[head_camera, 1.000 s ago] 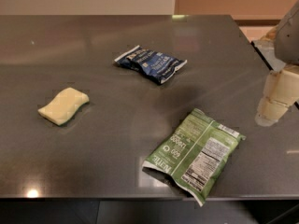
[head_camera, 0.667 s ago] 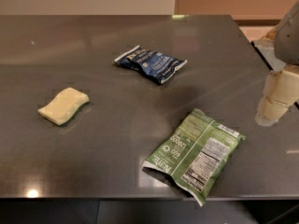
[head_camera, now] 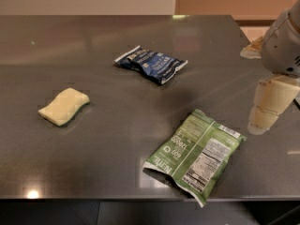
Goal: Move green jalapeno chip bag near blue chip bag
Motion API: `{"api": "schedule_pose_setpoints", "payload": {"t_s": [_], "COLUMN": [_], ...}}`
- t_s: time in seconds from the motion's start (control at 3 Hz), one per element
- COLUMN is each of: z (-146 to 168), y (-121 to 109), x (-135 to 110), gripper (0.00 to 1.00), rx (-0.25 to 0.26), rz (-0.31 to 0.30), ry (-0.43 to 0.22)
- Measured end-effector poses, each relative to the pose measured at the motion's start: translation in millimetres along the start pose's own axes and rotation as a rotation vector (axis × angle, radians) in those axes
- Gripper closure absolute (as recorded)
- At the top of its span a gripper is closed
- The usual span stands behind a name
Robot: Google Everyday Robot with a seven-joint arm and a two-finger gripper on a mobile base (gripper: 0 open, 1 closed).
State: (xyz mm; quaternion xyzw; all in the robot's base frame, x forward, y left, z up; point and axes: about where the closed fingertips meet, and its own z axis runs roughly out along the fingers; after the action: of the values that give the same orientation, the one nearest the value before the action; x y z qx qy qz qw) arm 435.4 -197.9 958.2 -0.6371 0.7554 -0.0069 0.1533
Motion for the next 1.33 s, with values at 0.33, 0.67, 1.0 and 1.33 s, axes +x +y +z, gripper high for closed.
{"api": "schedule_pose_setpoints", "payload": {"t_s": [0.33,0.67,1.0,1.33], "z": [26.8,59.0,89.6,116.5], "y": [17.0,27.7,29.3,29.5], "x": [-10.1,-19.7,-25.6,-27.5], "gripper": [0.00,0.00,0.00,0.00], "rx": [-0.059,-0.093,-0.097,-0.118], "rz": [-0.080,-0.171,-0.251,-0.305], "ry": [-0.044,-0.091,-0.115,-0.124]}}
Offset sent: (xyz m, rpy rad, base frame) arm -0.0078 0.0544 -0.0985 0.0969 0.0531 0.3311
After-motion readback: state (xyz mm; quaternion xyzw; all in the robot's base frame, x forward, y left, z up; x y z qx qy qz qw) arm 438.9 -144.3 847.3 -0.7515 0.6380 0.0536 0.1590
